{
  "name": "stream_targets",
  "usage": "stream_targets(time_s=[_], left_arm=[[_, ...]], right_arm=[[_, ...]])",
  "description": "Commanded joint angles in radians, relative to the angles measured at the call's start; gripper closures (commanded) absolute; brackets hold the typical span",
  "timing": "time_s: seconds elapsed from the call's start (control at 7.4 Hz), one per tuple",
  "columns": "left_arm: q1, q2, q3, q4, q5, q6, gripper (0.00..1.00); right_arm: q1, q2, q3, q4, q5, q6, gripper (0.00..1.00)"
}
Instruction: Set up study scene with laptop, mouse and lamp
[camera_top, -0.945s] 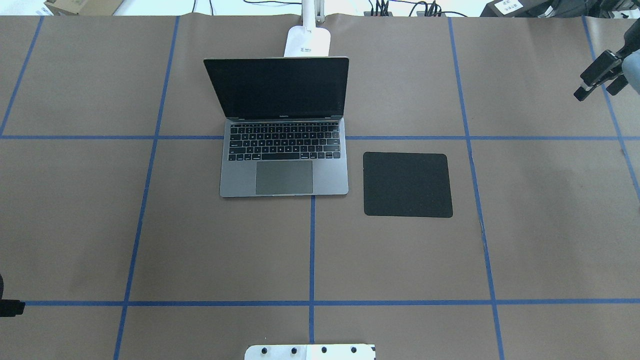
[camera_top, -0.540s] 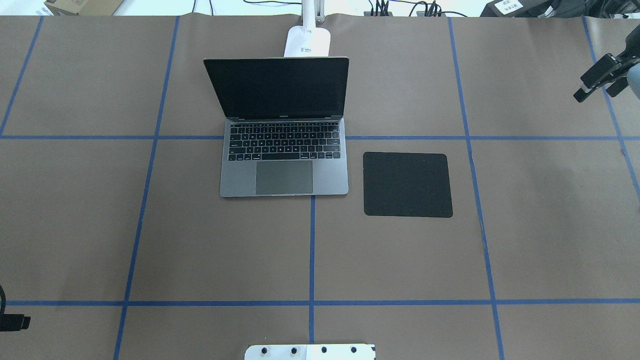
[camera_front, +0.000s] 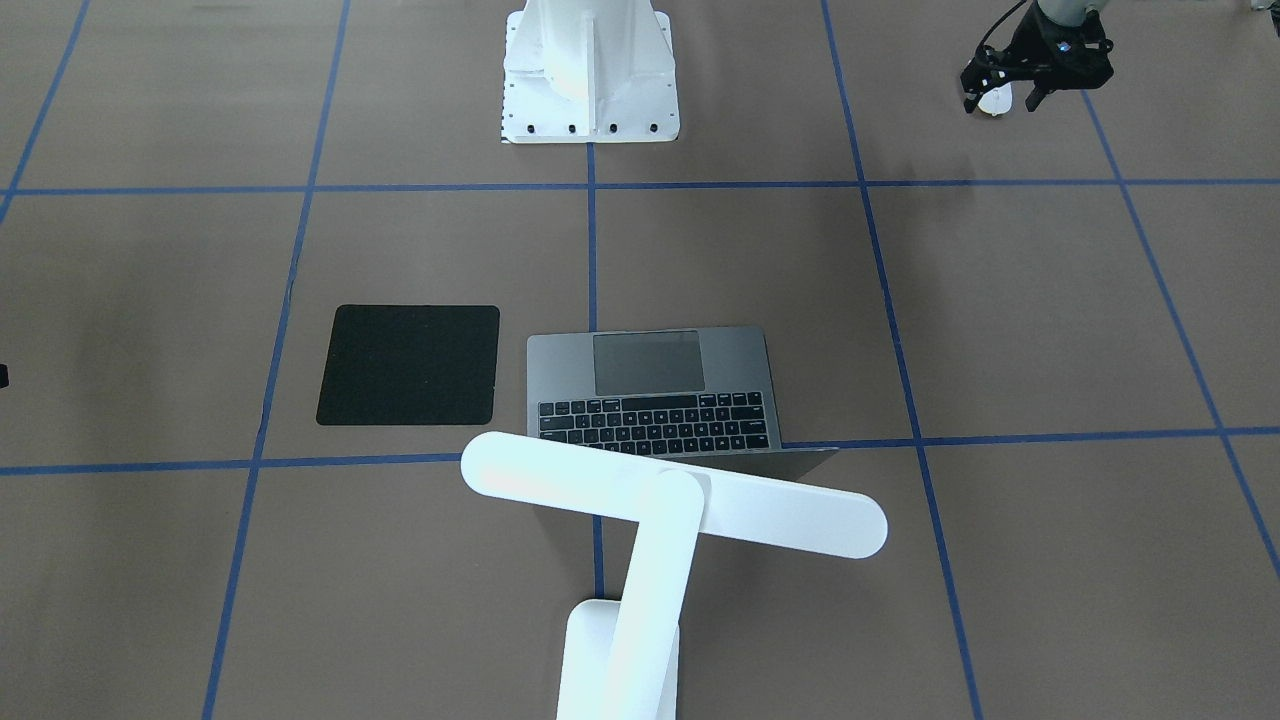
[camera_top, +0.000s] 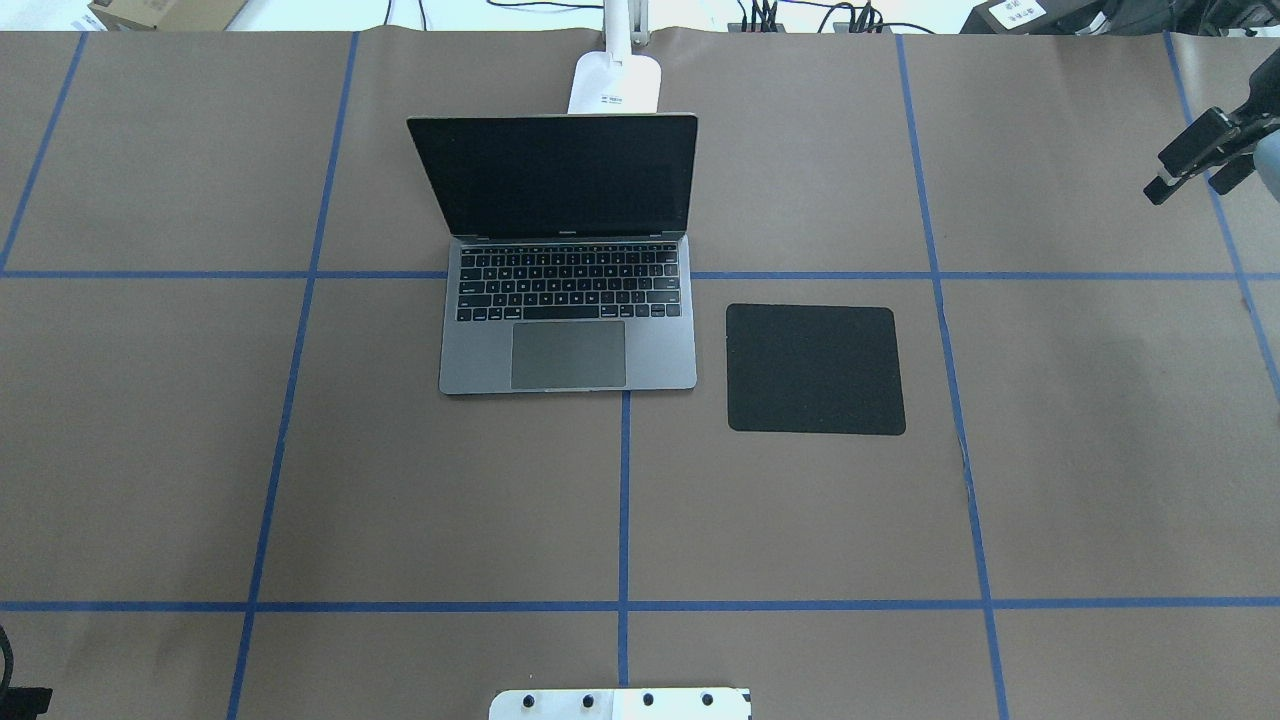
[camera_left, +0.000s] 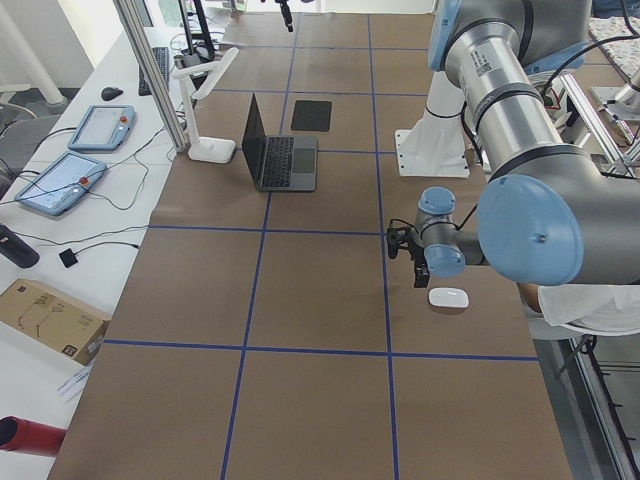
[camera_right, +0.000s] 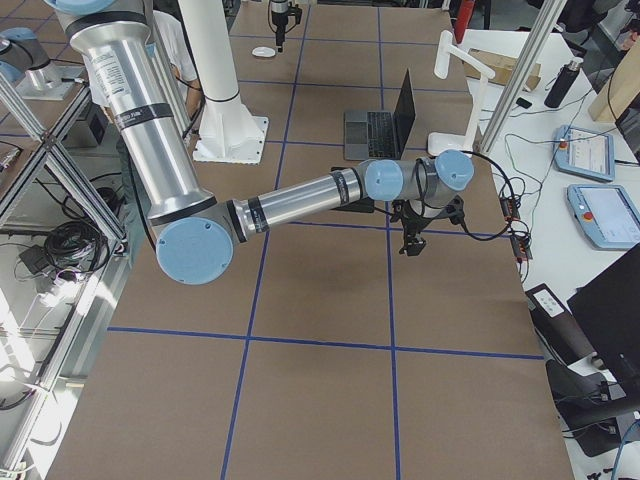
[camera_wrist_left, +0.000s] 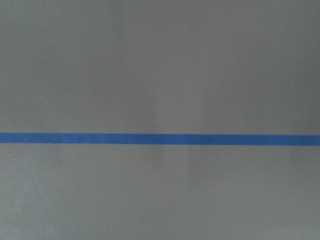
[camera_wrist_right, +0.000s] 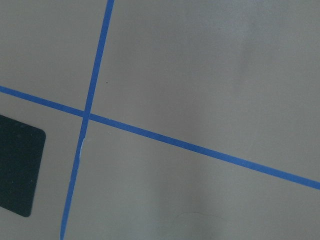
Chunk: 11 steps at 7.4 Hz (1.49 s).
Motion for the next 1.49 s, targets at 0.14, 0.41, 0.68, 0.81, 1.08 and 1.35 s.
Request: stream_targets(time_s=[0.14,0.41,0.68,0.81,1.08,1.35], left_arm=[[0.152,0.019,0.028,-0.056,0.084,-0.06,0.01],[0.173,0.059,0.037,-0.117,0.083,-0.08,0.01],[0.219,0.056,0.067,-0.125,0.1,-0.155,0.01],[0.242,0.058,0.093,-0.155,0.101,-0.177,0.01],[0.287,0.049,0.126,-0.194,0.101,-0.215,0.01],[0.315,0.035,0.145,-0.24,0.104,-0.234,0.01]], right_arm=[[-0.002,-0.003,0.0,0.0,0.001,0.001,0.0],[-0.002,-0.003,0.008,0.0,0.004,0.004,0.0],[-0.002,-0.003,0.008,0.0,0.006,0.004,0.0],[-0.002,-0.003,0.018,0.0,0.006,0.005,0.0],[-0.002,-0.004,0.022,0.0,0.006,0.004,0.0],[-0.002,-0.004,0.022,0.0,0.006,0.004,0.0]])
